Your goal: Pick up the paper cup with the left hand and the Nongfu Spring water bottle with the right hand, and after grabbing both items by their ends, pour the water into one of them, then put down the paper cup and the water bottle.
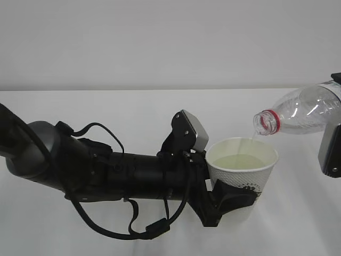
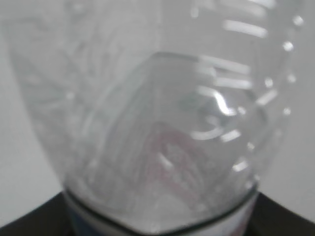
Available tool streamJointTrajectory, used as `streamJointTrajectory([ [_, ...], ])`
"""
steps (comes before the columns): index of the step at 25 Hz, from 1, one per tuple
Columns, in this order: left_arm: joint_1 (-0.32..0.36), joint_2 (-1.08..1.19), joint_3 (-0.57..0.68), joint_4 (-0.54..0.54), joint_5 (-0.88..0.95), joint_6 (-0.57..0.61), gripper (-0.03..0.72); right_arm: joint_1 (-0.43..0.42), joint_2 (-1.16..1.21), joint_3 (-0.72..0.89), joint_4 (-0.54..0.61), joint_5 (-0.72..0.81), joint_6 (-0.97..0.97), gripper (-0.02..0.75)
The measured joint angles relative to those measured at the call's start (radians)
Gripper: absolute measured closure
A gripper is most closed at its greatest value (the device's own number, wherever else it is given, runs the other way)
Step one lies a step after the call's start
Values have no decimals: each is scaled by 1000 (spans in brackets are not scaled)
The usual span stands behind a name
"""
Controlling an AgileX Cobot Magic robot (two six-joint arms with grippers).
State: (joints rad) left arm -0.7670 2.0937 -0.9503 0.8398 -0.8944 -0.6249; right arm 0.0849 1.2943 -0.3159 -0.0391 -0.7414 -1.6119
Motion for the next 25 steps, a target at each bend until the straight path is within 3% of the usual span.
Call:
streamJointTrajectory([
  [25, 0, 0, 0, -23, 2, 0, 199, 0, 0, 0, 0, 2, 501, 335],
])
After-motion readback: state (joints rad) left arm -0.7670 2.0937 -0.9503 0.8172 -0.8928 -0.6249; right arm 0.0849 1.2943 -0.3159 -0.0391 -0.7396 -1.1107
